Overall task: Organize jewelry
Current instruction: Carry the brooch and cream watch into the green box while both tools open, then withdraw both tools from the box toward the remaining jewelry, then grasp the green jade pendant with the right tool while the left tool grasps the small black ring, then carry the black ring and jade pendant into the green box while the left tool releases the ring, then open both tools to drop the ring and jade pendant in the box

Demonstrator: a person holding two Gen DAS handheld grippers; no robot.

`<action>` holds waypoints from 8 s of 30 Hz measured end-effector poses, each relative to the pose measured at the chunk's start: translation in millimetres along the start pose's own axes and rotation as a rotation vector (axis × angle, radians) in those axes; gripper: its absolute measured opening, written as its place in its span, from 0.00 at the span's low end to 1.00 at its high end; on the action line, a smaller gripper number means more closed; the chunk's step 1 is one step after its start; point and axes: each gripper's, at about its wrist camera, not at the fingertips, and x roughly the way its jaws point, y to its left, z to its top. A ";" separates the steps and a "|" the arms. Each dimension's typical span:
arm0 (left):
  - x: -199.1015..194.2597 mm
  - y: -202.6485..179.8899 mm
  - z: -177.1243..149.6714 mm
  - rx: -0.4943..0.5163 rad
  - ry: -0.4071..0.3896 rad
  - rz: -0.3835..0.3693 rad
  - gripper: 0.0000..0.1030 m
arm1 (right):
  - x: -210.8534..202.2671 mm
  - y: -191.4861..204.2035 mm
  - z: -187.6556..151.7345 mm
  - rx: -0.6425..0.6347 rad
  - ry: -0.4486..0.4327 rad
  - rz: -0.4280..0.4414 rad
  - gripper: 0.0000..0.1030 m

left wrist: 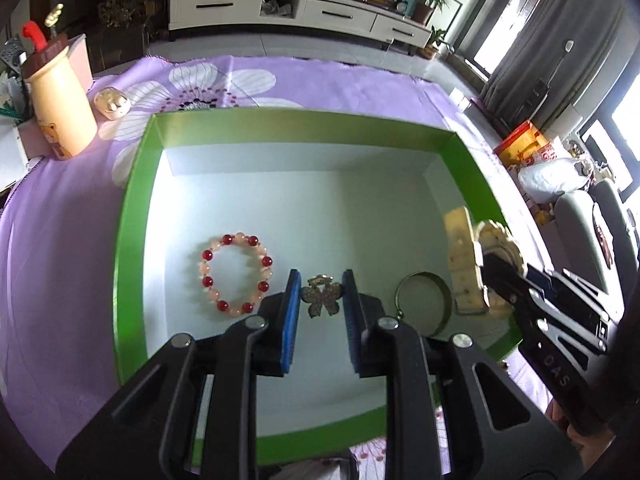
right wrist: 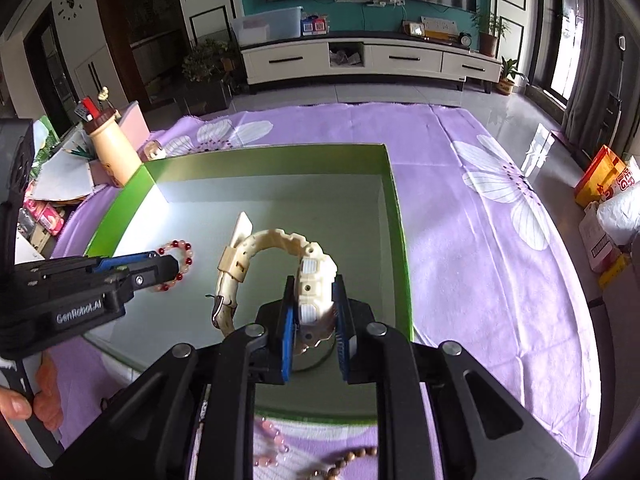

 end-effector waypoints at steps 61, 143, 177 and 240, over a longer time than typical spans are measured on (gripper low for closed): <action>-118.2 50.7 -112.3 -0.042 -0.139 0.051 0.88 | -109.5 -15.9 -94.9 0.044 -0.108 0.192 0.59; -100.4 29.3 -175.4 0.132 -0.166 0.110 0.19 | -86.3 54.7 -153.3 -0.162 -0.058 0.204 0.14; -78.4 -32.4 -31.4 0.170 -0.220 0.041 0.19 | -98.4 26.1 -42.4 -0.152 -0.241 0.116 0.14; -1.7 -12.4 -3.0 0.125 -0.011 0.170 0.57 | 1.7 9.1 4.6 0.046 0.052 0.170 0.33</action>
